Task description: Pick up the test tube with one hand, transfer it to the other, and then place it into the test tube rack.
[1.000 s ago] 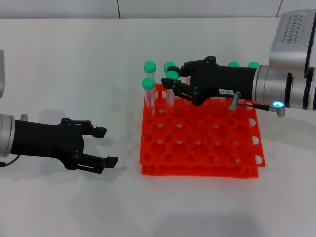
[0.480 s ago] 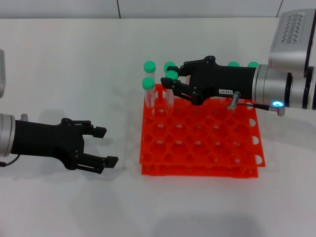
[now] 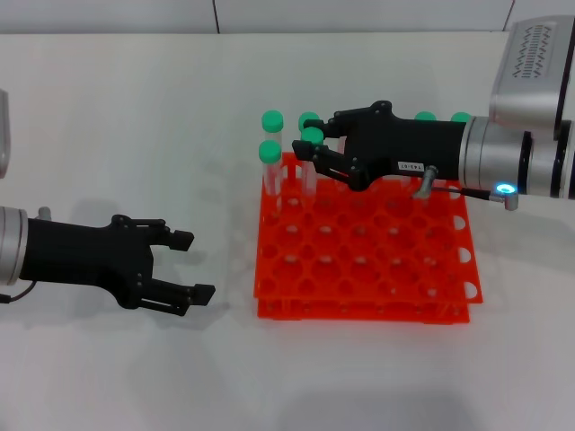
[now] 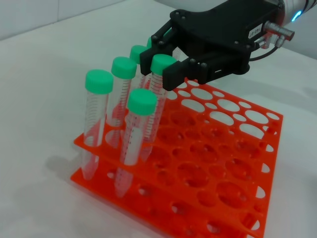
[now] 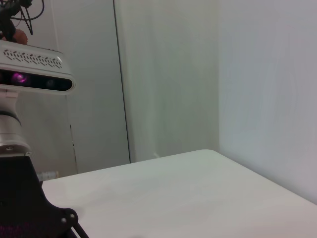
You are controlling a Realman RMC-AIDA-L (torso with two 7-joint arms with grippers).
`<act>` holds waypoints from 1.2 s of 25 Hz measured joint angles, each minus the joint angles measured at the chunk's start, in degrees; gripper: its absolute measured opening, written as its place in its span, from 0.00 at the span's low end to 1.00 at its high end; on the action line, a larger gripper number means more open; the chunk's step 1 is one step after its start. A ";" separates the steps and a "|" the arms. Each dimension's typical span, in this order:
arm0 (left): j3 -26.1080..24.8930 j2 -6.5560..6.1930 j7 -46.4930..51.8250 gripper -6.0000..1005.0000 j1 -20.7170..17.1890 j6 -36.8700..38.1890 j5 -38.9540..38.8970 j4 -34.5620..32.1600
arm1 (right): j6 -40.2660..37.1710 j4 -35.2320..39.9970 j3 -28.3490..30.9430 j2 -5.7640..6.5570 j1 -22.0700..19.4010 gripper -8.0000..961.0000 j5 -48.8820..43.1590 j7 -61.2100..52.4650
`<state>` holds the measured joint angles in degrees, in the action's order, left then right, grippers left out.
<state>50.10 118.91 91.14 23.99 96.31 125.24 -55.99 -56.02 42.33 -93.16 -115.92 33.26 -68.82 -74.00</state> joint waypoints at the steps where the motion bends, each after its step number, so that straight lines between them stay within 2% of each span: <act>1: 0.00 0.00 0.00 0.88 0.00 0.01 0.00 0.00 | 0.00 0.00 0.01 0.00 -0.01 0.35 0.00 -0.03; 8: 0.00 0.00 0.00 0.88 0.00 0.17 0.00 0.00 | -0.14 0.07 -0.07 0.00 -0.20 0.35 0.02 -0.18; 16: -0.14 0.00 0.00 0.88 -0.03 0.44 0.00 0.00 | -1.99 1.25 0.44 0.12 -1.35 0.45 0.82 0.00; 24: -0.29 0.00 -1.13 0.88 -0.65 0.87 -1.55 0.00 | -3.88 9.23 0.70 0.71 -7.67 0.53 1.25 -0.22; 30: -0.57 -0.33 -1.66 0.88 -1.48 2.07 -4.68 -0.26 | -8.57 15.23 6.32 1.87 -12.88 0.54 -2.69 -5.11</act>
<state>49.53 118.59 89.48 22.51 98.38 120.56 -56.25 -64.59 57.56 -86.85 -114.05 20.37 -71.51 -79.11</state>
